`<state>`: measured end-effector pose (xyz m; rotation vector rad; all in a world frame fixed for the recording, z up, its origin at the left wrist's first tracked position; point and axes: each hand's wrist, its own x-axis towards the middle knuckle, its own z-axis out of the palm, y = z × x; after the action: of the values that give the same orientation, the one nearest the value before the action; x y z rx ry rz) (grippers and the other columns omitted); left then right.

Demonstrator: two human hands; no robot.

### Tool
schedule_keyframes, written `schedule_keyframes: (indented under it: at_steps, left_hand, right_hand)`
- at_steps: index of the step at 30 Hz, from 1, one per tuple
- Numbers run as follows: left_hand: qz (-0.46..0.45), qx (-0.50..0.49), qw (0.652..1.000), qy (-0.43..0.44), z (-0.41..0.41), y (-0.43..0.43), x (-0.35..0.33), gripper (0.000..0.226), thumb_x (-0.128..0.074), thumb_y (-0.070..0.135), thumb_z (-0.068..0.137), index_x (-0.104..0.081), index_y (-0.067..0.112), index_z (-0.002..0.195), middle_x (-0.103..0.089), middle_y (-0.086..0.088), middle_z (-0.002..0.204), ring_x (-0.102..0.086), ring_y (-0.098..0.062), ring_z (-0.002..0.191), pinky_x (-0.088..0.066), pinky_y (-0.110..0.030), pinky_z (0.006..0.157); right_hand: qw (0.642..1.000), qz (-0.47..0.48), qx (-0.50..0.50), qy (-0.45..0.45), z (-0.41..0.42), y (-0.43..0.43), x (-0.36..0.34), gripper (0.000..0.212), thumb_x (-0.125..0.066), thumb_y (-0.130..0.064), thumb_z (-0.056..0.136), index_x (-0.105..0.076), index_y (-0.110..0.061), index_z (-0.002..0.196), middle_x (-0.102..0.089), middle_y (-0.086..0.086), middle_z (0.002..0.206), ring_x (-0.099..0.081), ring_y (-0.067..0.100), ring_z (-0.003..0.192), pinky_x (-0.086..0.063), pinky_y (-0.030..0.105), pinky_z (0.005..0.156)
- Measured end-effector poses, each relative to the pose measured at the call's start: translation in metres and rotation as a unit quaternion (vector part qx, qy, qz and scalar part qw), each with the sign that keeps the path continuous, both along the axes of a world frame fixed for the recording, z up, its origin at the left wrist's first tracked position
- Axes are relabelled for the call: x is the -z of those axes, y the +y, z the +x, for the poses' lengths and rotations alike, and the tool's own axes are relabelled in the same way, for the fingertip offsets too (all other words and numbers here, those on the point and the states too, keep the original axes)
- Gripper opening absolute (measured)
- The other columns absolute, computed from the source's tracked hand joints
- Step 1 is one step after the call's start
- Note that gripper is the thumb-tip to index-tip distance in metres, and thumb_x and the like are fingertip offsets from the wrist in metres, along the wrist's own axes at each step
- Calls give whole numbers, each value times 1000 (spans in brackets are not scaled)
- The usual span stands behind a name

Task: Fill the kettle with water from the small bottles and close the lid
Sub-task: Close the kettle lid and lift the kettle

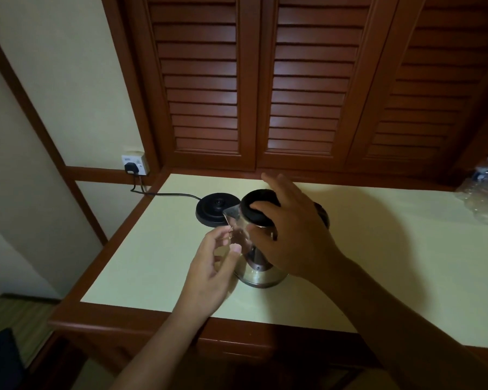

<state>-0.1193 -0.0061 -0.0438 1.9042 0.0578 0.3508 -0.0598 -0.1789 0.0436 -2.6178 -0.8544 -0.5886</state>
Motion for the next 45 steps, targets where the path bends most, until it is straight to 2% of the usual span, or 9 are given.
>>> schedule_keyframes:
  at_steps: [4,9,13,20,23,29,34,38,45]
  left_hand:
    - [-4,-3,1000,8,0,-2,0,38,-61,40,103,-47,53,136,-53,47,126,-45,28,121,-43,0,87]
    - [-13,-6,1000,8,0,-1,1,39,-63,35,103,-48,52,135,-56,46,125,-46,28,120,-44,2,86]
    - [-31,8,999,9,-2,1,3,41,-64,30,101,-51,47,136,-58,41,125,-49,26,121,-46,-1,86]
    - [-27,70,997,28,0,-3,10,49,-66,16,101,-46,44,137,-63,34,124,-56,12,124,-43,-3,94]
    - [-8,76,996,46,3,-6,12,53,-70,24,100,-43,53,136,-64,26,125,-60,2,125,-47,-9,96]
    - [-1,72,994,81,9,-20,3,58,-81,15,90,-46,32,133,-76,12,112,-67,-4,115,-52,-25,97]
    - [-41,-3,996,81,9,-28,-8,86,-88,33,84,-36,36,153,-70,31,120,-65,8,117,-55,-34,108]
    - [-49,-25,998,42,9,-22,-22,87,-88,25,82,-38,36,153,-65,39,121,-61,17,115,-52,-9,93]
    - [-36,-39,999,-1,46,30,-56,81,-90,34,79,-45,45,145,-70,37,116,-60,17,115,-47,-1,87]
  right_hand:
    - [1000,-11,-2,-6,1,9,5,50,-49,-55,91,-72,-17,113,-41,7,159,-26,27,148,-24,52,118]
    - [998,-54,-7,23,2,3,-4,69,-27,-69,90,-67,-27,127,-25,1,167,-13,27,155,-13,58,123]
    - [993,84,-2,86,1,-23,5,54,-34,-62,97,-47,-41,145,-14,-12,168,-6,10,156,10,55,122]
    - [887,375,137,232,-1,-57,39,65,-64,-14,97,-37,-37,151,-45,-18,145,-40,3,132,-38,30,108]
    - [862,403,130,279,10,-60,50,53,-64,-11,96,-49,-32,142,-58,-15,127,-54,7,116,-40,13,82]
    - [814,463,116,331,34,-52,59,28,-58,5,86,-62,-18,102,-64,1,88,-62,21,79,-44,27,64]
    - [744,557,94,357,43,-42,60,34,-49,16,78,-66,-14,81,-58,-8,61,-53,21,66,-43,30,59]
    - [735,573,35,360,49,-27,50,31,-53,8,71,-68,-14,87,-62,-7,66,-58,19,70,-46,30,63]
    - [722,595,-5,353,91,23,16,23,-53,-2,51,-55,-17,68,-48,-4,62,-45,16,63,-36,29,58]
